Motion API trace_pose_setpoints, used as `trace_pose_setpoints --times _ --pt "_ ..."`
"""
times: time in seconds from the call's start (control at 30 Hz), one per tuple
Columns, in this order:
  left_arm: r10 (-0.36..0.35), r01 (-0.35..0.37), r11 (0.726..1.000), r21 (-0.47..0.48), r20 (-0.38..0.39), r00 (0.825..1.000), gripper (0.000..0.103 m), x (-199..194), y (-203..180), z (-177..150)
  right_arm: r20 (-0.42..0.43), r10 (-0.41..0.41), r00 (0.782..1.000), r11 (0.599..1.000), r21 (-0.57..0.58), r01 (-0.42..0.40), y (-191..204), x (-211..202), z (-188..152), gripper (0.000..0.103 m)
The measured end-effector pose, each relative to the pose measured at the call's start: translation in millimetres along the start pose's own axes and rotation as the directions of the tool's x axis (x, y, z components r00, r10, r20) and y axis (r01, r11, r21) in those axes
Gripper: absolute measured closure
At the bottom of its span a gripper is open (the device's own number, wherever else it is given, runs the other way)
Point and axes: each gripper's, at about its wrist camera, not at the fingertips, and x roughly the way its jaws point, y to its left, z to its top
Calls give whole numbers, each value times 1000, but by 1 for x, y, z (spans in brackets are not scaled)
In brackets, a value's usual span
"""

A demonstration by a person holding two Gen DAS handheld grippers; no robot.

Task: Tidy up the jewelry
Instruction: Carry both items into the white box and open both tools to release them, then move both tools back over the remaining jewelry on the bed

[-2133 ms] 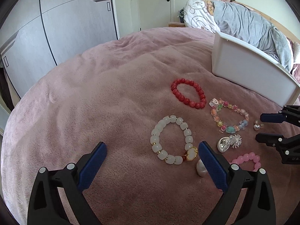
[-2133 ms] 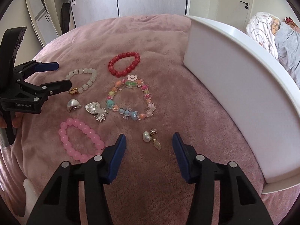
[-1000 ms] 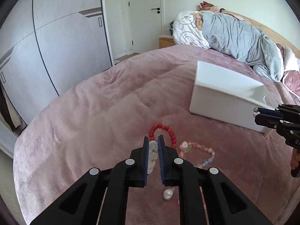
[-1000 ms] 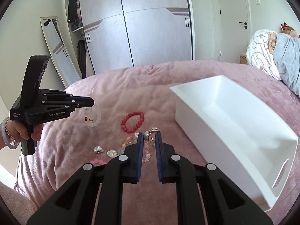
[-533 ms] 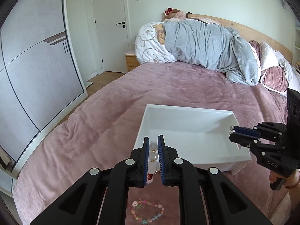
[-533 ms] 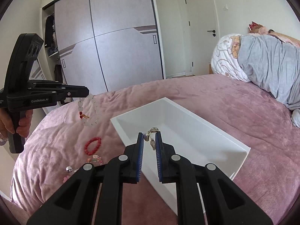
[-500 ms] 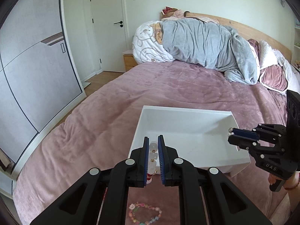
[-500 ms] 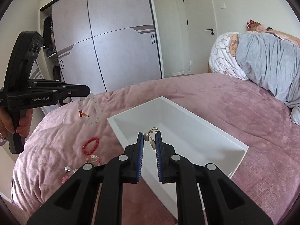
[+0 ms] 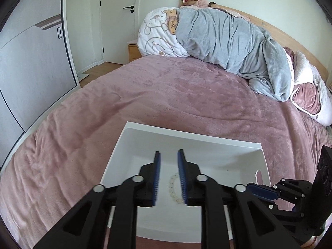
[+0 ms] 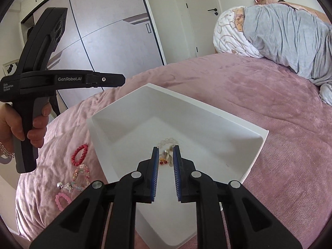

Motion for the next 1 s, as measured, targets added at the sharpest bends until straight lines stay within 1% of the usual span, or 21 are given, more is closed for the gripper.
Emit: trace_pose_setpoints --times 0.03,0.07,0.1,0.13,0.17,0.2,0.23,0.27,0.33,0.4,0.47,0.57,0.63,0.7,0.73,0.8,0.83,0.87,0.9,0.93,1.0 --pt "-5 5 1000 -19 10 1000 53 1 4 -3 0 -6 1000 1000 5 6 -1 1 -1 73" --pt "-5 6 999 -33 32 999 41 -1 8 -7 7 -11 1000 1000 9 11 -2 1 -1 55" --pt "0 2 999 -40 56 998 34 -3 11 -10 15 -14 1000 1000 12 14 -2 1 -1 47" --pt "10 -6 999 -49 72 997 30 -4 14 -13 24 -13 1000 1000 16 13 -2 0 0 37" --pt "19 -13 998 -62 86 996 21 -8 19 -16 32 -11 999 1000 20 10 -2 -1 1 36" --pt "22 -15 997 -77 93 995 10 -9 23 -18 40 -10 999 1000 25 9 -1 -3 3 35" --pt "20 -12 996 -91 83 996 6 -11 29 -21 50 -9 999 1000 29 8 0 -4 4 25" --pt "13 -7 995 -99 64 998 6 -11 33 -23 60 -11 998 999 31 10 2 -6 5 14" --pt "23 -21 995 -97 15 1000 6 -12 40 -27 80 -29 996 999 23 27 7 -11 8 6" --pt "71 -72 991 -112 -10 997 6 -17 48 -33 99 -45 994 999 -8 46 17 -16 11 5" --pt "120 -126 980 -156 -43 992 6 -23 63 -41 116 -69 991 996 -49 75 30 -20 14 5" --pt "138 -149 964 -221 -63 988 6 -36 86 -54 137 -131 982 984 -101 146 53 -26 16 5" --pt "170 -179 956 -234 -58 984 6 -48 100 -65 146 -152 978 978 -120 170 64 -28 18 5" --pt "208 -214 949 -230 -52 977 6 -61 109 -75 163 -113 980 980 -142 137 76 -32 18 5" --pt "222 -224 947 -229 -34 974 6 -69 114 -82 180 -88 980 980 -159 117 82 -35 17 5" --pt "242 -234 946 -225 11 970 6 -87 122 -96 210 0 978 975 -218 47 97 -43 14 5" --pt "243 -230 946 -227 30 970 6 -96 125 -101 212 54 976 967 -256 2 104 -45 12 5" --pt "241 -223 947 -230 54 969 6 -105 128 -108 209 84 974 958 -287 -21 113 -47 10 5" --pt "232 -208 950 -231 82 969 6 -114 131 -114 201 90 975 948 -318 -22 121 -47 8 5" --pt "224 -193 953 -232 112 968 6 -123 135 -121 194 75 978 940 -342 -4 129 -45 7 5" --pt "218 -178 958 -224 167 962 6 -140 138 -134 183 56 981 924 -383 18 145 -42 3 5"
